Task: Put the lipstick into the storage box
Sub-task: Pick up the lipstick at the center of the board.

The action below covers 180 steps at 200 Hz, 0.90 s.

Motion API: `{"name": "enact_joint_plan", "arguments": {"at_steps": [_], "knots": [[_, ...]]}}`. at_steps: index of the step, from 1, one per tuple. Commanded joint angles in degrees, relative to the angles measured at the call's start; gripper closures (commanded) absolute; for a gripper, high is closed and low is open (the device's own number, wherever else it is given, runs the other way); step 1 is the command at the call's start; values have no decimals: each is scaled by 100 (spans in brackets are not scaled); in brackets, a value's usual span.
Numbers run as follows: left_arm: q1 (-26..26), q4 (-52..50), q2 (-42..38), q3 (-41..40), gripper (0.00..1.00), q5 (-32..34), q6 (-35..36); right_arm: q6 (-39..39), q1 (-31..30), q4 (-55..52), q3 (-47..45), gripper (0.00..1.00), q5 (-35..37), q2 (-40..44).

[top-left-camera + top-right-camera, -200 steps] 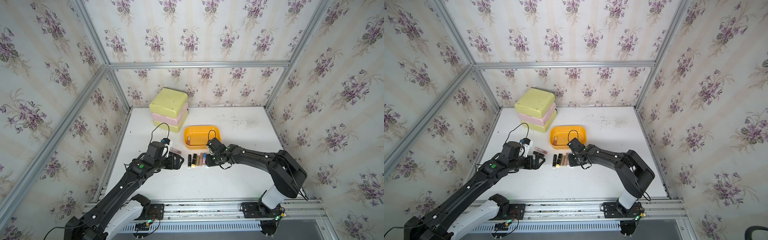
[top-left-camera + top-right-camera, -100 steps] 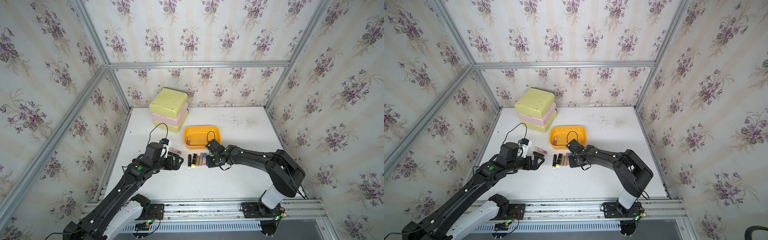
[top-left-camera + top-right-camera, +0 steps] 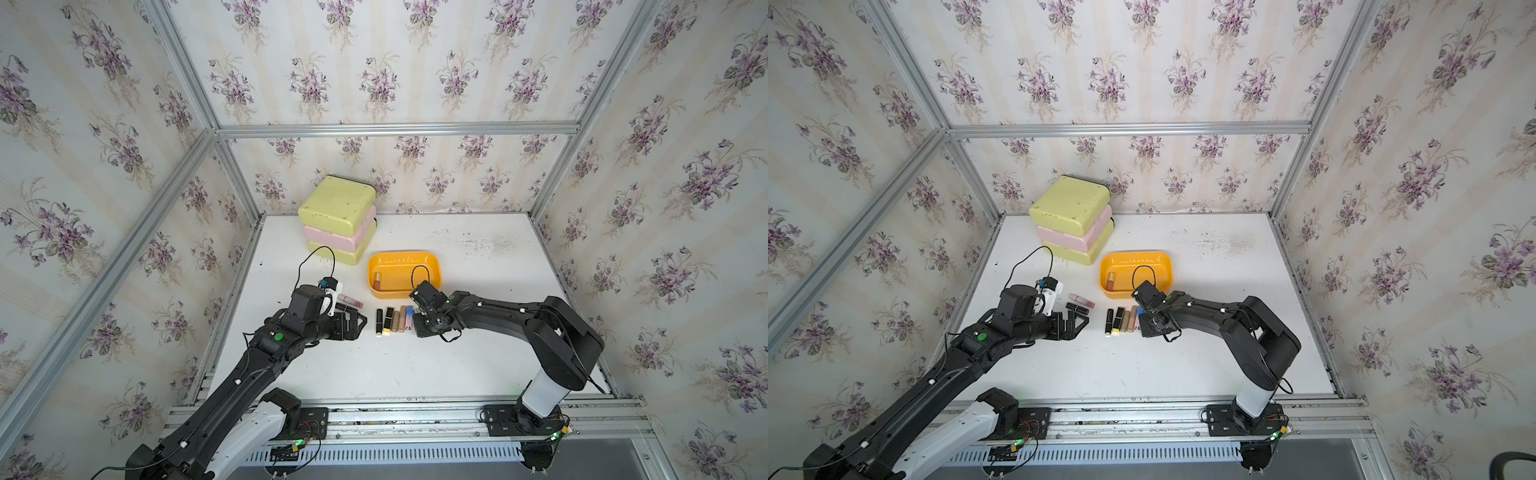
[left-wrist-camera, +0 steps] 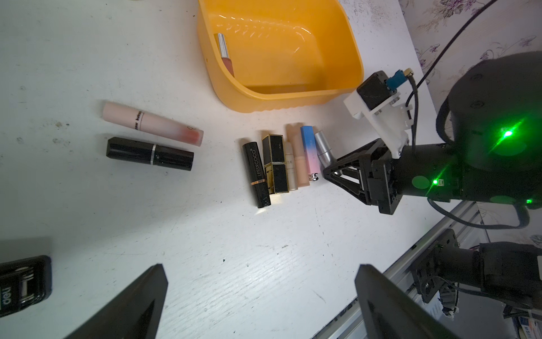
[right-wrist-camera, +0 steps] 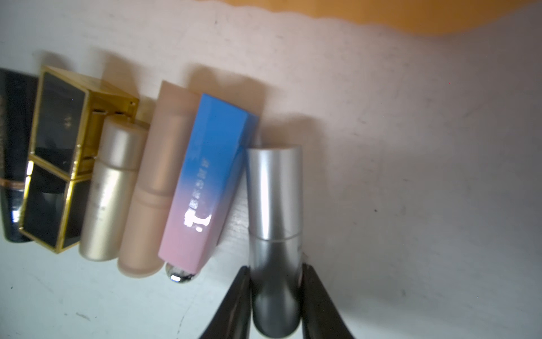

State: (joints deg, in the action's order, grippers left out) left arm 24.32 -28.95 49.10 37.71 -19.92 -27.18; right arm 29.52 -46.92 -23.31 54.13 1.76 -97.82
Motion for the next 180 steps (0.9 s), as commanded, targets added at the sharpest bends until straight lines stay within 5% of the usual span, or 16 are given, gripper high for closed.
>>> {"name": "enact_joint_plan", "arguments": {"at_steps": [1, 54, 99, 180], "knots": [[-7, 80, 27, -12, 0, -36, -37, -84, -11, -121, -66, 72, 205, -13], [-6, 169, 64, -21, 0, -161, -142, -153, -11, -85, -174, 82, 187, 191], [-7, 658, 132, -27, 0, -631, -439, -407, -10, 108, -580, 82, -197, 1225], [-110, 3564, 1371, 222, 0, -2454, -1784, -971, 938, 1321, -773, 82, -2583, 2635]]}}
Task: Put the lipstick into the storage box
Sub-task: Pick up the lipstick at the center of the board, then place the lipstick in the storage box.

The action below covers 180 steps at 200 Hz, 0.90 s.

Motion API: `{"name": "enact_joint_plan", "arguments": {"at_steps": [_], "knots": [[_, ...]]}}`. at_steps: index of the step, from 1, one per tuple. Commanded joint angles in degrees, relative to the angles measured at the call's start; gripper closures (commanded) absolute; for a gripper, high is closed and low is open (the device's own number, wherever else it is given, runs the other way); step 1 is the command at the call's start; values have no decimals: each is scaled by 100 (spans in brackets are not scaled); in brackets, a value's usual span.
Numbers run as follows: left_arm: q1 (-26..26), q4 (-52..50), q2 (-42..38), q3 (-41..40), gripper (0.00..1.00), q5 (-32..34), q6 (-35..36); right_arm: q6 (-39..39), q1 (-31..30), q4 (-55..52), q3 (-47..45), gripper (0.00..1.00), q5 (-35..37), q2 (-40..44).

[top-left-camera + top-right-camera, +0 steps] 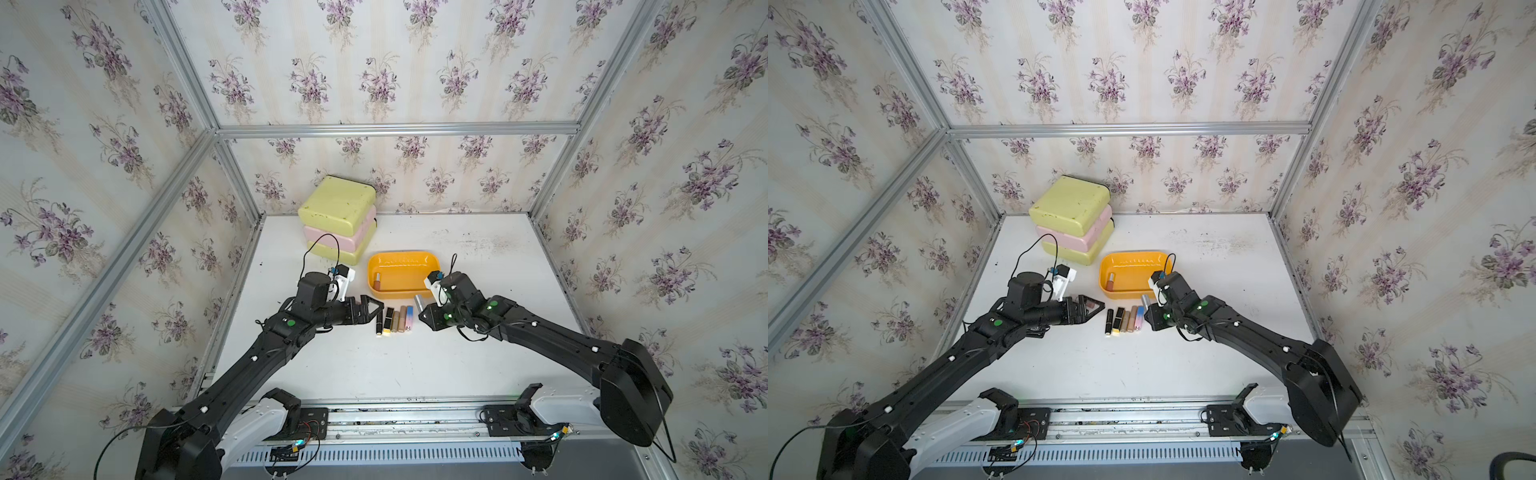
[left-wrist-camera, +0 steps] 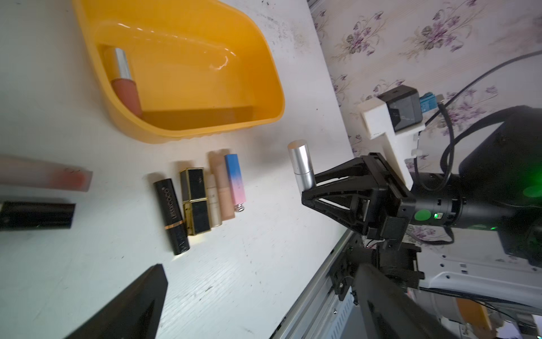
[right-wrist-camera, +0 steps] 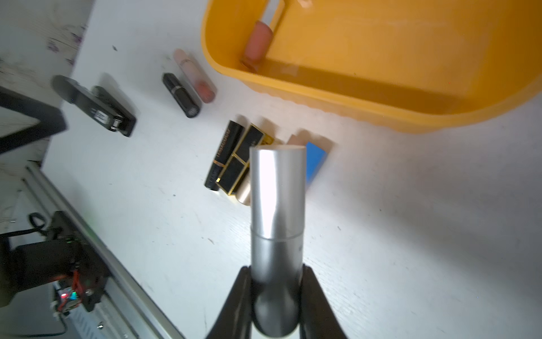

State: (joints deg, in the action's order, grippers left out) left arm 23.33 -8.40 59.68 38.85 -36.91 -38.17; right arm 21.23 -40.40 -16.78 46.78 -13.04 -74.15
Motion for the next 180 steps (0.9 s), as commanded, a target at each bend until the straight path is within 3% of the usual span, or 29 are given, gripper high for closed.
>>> {"name": "enact_joint_plan", "arguments": {"at_steps": [1, 26, 56, 81, 180], "knots": [[-8, 1557, 332, 111, 1, -778, -710, -144, 309, 698, -43, 82, -1135, 282], [17, 2400, 769, 313, 1, -1029, -1082, 62, 613, 1228, -116, 82, -1930, 500], [247, 2249, 1103, 817, 2, -1002, -797, 201, 721, 1552, -78, 82, -2513, 522], [532, 1819, 1376, 1221, 5, -885, -421, 226, 733, 1558, 37, 82, -2607, 508], [916, 1407, 1704, 1685, 26, -508, -143, 320, 727, 1591, 137, 82, -2666, 516]]}}
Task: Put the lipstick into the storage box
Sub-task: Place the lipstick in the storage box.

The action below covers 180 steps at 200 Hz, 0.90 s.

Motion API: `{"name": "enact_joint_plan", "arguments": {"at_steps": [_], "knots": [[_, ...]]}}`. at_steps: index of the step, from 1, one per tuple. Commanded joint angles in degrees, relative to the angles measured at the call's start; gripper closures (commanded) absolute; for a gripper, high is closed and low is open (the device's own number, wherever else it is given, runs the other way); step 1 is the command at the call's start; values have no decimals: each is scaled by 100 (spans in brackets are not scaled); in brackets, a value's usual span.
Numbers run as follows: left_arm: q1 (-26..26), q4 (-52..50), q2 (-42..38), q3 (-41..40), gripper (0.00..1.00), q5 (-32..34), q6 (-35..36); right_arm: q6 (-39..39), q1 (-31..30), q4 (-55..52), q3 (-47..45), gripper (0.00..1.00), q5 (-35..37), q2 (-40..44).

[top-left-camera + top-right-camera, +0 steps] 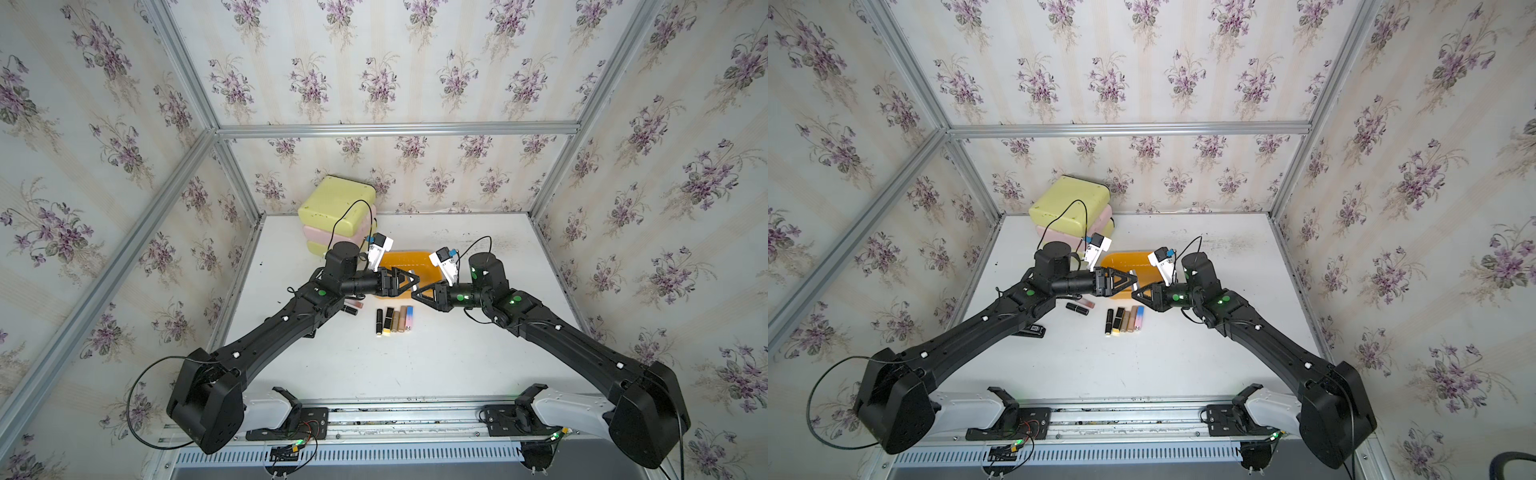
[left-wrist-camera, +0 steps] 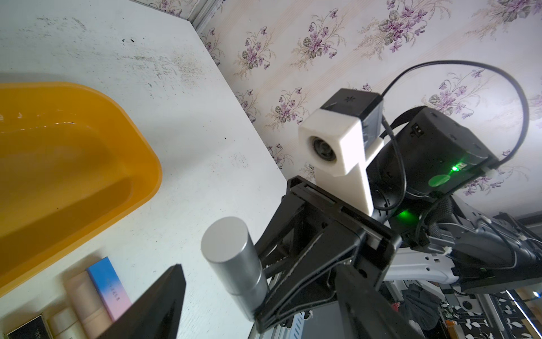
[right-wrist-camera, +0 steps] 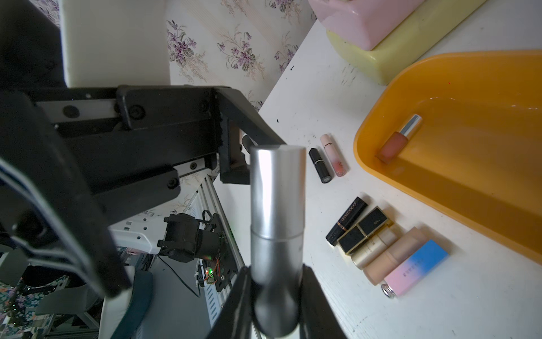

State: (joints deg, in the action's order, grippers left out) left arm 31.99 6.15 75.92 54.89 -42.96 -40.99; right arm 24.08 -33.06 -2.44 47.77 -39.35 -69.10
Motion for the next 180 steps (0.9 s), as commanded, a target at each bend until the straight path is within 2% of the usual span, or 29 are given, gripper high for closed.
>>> {"name": "enact_joint_plan", "arguments": {"at_steps": [1, 81, 89, 109, 159, 180], "knots": [[56, -46, 89, 82, 26, 100, 137, 36, -7, 161, 39, 82, -36, 11], [203, 46, 388, 232, 44, 130, 80, 0, -3, 73, 118, 83, 7, 3], [203, 51, 397, 232, 51, 132, 73, -9, -3, 59, 135, 83, 11, 7], [211, 48, 406, 250, 54, 131, 71, -14, -2, 49, 154, 83, 15, 2], [211, -37, 415, 278, 71, 126, 113, 5, 7, 92, 180, 83, 7, -24], [211, -50, 421, 276, 74, 122, 118, -5, 4, 120, 195, 83, 24, -40]]}}
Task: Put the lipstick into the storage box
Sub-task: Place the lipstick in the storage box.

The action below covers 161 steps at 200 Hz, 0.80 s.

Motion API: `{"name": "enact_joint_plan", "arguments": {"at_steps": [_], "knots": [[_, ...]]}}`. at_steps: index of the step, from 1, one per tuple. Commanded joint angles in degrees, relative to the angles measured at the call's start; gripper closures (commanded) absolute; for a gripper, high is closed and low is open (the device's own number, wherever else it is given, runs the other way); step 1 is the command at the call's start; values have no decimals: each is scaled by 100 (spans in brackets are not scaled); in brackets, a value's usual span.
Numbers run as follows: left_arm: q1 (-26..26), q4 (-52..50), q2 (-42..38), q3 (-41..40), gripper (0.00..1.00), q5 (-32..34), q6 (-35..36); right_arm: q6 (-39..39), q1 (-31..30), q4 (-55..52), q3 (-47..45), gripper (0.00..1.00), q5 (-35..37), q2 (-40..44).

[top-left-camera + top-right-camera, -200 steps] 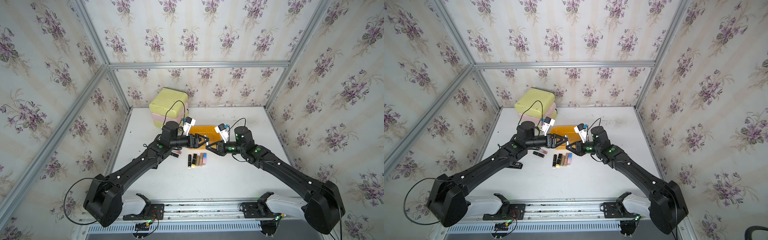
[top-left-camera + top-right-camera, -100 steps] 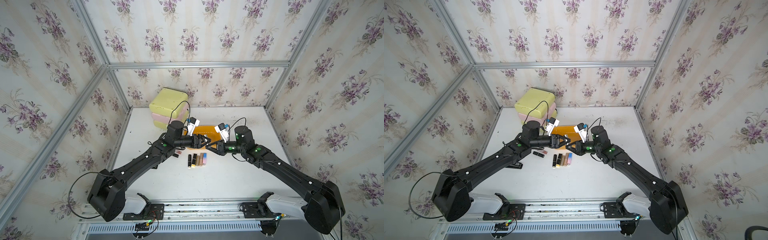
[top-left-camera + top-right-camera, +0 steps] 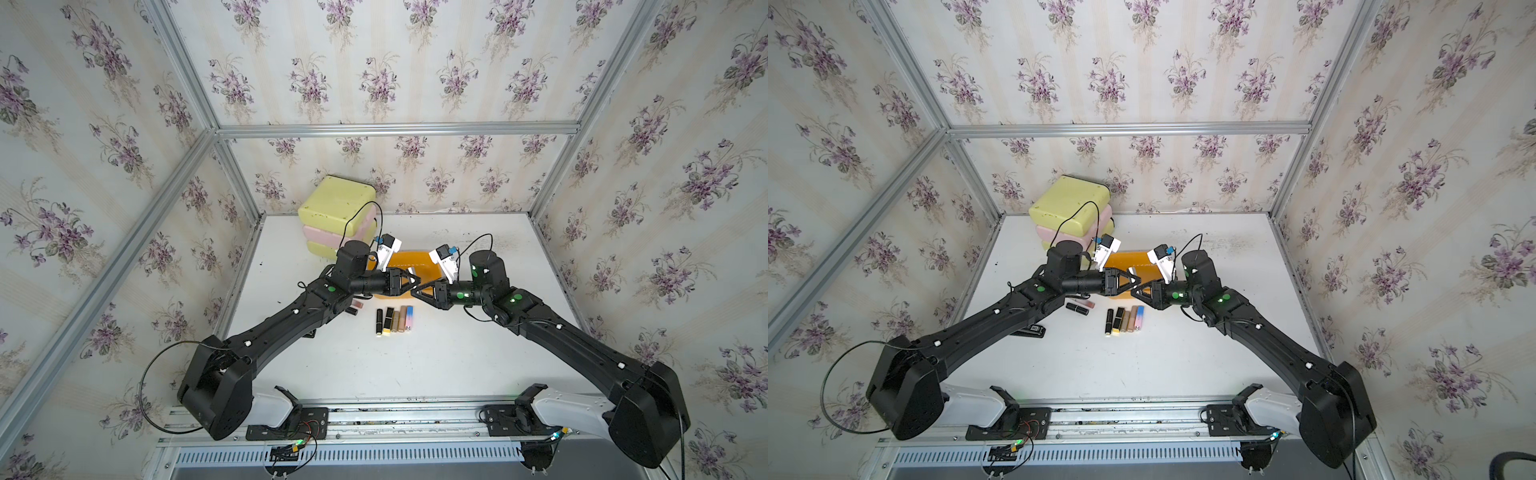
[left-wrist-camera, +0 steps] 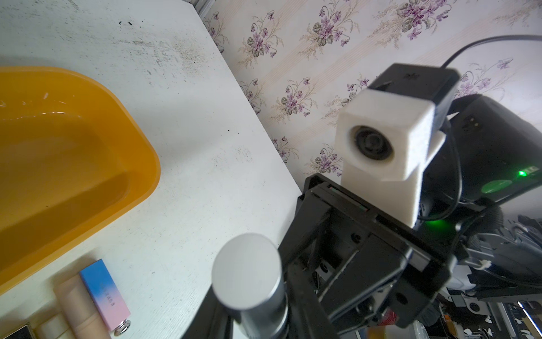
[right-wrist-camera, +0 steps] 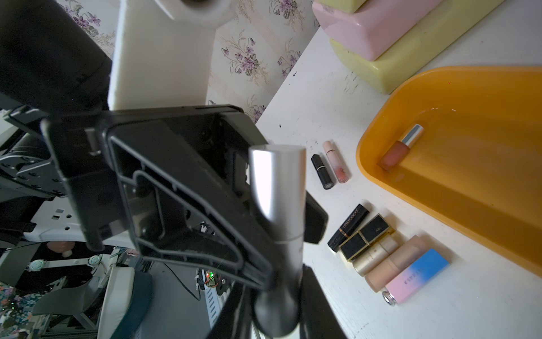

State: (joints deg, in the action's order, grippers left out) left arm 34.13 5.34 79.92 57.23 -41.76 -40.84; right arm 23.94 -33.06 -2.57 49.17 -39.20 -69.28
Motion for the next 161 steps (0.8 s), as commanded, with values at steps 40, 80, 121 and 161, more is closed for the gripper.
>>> {"name": "enact_joint_plan", "arguments": {"at_steps": [40, 80, 121, 161], "knots": [[-3, 53, 66, 34, 81, -7, 105, -41, 42, 104, 179, 78, 31, -77], [-12, -15, 63, 72, 89, 84, 96, -80, 143, 112, 190, 56, 62, -26], [-25, -1179, 369, 600, 90, 686, 593, -133, 759, -40, 142, 42, 62, 260], [-38, -2806, 1006, 1655, 90, 1799, 1267, -136, 1180, -281, 28, 39, 191, 541]]}}
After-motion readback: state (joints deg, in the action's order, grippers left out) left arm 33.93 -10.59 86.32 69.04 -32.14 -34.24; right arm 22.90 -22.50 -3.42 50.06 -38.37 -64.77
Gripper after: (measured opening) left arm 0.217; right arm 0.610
